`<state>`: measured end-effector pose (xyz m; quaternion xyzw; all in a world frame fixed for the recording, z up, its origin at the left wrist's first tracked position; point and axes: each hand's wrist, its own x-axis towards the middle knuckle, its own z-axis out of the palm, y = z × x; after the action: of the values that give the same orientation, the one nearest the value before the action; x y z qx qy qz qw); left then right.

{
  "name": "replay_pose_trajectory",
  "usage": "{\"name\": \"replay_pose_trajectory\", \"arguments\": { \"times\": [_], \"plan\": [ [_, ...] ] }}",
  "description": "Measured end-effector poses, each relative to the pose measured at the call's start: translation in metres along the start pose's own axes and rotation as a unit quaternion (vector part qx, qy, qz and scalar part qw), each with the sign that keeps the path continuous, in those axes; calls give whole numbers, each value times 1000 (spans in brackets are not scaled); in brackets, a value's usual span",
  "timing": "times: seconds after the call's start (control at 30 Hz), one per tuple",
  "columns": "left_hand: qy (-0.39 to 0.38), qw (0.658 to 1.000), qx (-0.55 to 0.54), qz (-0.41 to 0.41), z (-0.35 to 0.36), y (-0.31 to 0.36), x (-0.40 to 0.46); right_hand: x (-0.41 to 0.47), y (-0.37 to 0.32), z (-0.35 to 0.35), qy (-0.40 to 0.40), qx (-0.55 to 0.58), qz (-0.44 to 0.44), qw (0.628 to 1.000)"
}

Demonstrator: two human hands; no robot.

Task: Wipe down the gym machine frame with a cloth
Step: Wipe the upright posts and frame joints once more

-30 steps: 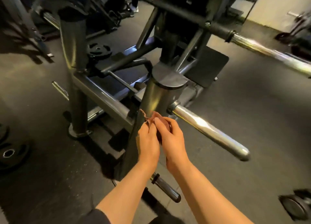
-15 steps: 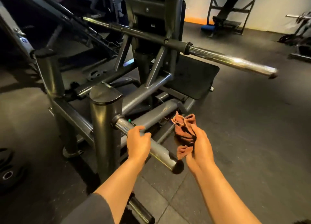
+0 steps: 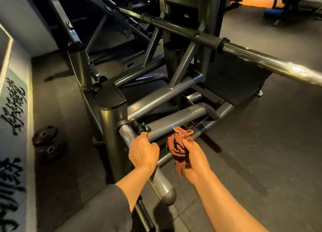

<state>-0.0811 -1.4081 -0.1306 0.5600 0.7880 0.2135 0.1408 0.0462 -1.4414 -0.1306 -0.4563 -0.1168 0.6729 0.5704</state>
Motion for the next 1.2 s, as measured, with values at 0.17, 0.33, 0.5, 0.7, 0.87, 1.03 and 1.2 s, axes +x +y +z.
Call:
{"name": "replay_pose_trajectory", "arguments": {
  "times": [0.17, 0.33, 0.5, 0.7, 0.87, 1.03, 1.2],
  "plan": [
    [-149, 952, -268, 11, 42, 61, 29, 45, -37, -19, 42, -42, 4, 998],
    [-261, 877, -391, -98, 82, 122, 39, 94, -85, -42, 35, -79, 40, 995],
    [-107, 882, -424, -174, 108, 186, 47, 143, -157, -68, -37, -130, 57, 989],
    [-2, 843, -480, -242, 113, 227, 74, 183, -201, -60, -121, -227, 11, 966],
    [30, 810, -509, -290, 131, 228, 124, 229, -190, -38, -190, -371, -32, 908],
    [-15, 823, -491, -286, 163, 219, 182, 295, -179, -22, -147, -460, -37, 875],
    [-68, 831, -473, -285, 192, 197, 275, 390, -162, 21, -77, -522, -52, 848]
  ]
}}
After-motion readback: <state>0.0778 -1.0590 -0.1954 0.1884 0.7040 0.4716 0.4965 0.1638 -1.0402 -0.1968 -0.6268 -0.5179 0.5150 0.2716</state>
